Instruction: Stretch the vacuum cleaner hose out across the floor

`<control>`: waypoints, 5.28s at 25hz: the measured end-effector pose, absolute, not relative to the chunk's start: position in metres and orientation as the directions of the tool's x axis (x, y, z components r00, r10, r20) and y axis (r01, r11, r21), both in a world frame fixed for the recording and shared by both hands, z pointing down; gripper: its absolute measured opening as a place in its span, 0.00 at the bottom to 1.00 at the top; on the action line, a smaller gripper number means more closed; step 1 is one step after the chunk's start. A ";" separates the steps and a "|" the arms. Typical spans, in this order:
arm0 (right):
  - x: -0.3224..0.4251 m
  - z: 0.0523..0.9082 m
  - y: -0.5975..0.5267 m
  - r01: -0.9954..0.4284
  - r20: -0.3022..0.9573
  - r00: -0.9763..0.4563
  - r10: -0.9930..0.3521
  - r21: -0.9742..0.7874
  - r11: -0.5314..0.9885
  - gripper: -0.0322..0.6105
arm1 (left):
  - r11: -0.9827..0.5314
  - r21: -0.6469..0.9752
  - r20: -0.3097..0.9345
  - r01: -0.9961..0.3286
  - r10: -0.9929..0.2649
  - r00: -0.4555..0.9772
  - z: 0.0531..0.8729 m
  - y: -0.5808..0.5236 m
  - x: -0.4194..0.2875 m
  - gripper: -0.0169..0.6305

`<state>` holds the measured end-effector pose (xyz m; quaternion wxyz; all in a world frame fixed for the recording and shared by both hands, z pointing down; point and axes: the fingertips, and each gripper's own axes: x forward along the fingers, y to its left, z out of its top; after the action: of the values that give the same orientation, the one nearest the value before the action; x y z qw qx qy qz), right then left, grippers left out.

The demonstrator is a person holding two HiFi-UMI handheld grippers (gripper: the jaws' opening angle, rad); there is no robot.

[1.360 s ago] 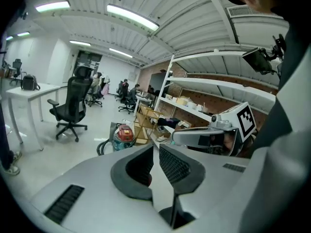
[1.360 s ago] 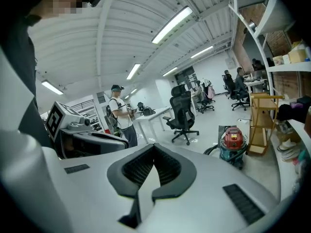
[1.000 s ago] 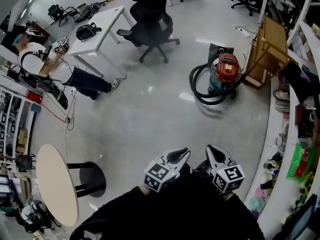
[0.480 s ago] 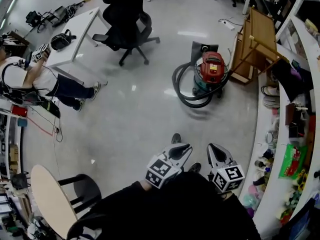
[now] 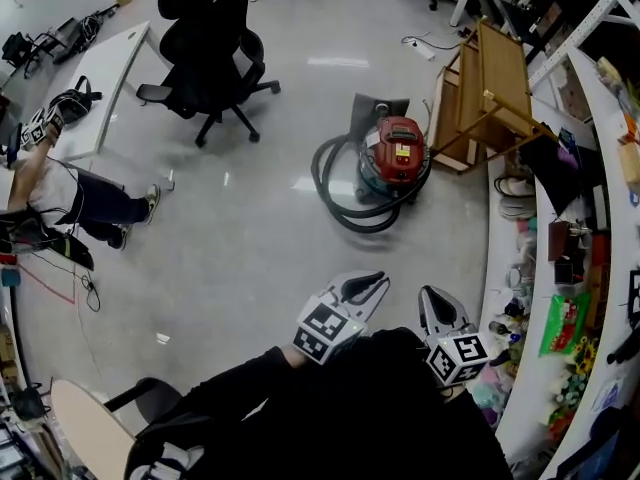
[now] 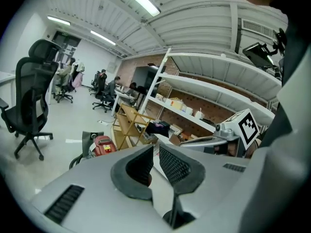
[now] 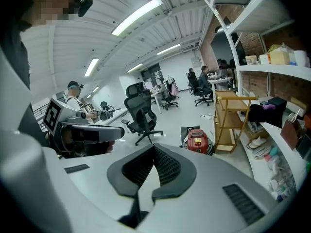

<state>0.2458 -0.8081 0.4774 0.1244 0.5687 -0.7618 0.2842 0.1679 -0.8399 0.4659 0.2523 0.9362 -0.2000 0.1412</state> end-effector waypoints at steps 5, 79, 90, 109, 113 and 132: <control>0.243 0.481 -0.846 -0.944 0.533 -0.314 -0.785 -0.267 0.196 0.06 | -0.775 0.452 0.362 -0.441 -0.293 0.885 0.472 -0.883 0.167 0.11; 0.473 1.181 -1.165 -0.715 0.788 -0.550 -0.279 -0.616 -0.331 0.54 | -0.334 0.506 0.729 -0.796 -0.328 0.601 0.819 -1.153 0.282 0.23; 0.470 1.179 -1.169 -0.605 0.713 -0.584 -0.388 -0.701 -0.378 0.38 | -0.261 0.543 0.739 -0.798 -0.303 0.602 0.841 -1.151 0.268 0.23; 0.494 0.949 -1.313 -0.515 0.487 -0.610 -0.625 -0.843 -0.153 0.31 | -0.354 0.595 0.612 -0.722 -0.383 0.692 0.759 -1.194 0.274 0.23; 0.474 0.913 -1.370 -0.553 0.434 -0.641 -0.633 -0.833 -0.011 0.31 | -0.356 0.587 0.602 -0.727 -0.409 0.686 0.744 -1.192 0.257 0.23; 0.296 0.824 -1.436 -0.611 0.477 -0.782 -0.402 -0.716 0.337 0.31 | -0.300 0.582 0.562 -0.756 -0.523 0.641 0.724 -1.176 0.176 0.23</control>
<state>0.2964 -1.4357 0.8236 0.1081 0.3122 -0.8106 0.4836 0.1761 -1.1760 0.7235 0.4340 0.7950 -0.4019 0.1342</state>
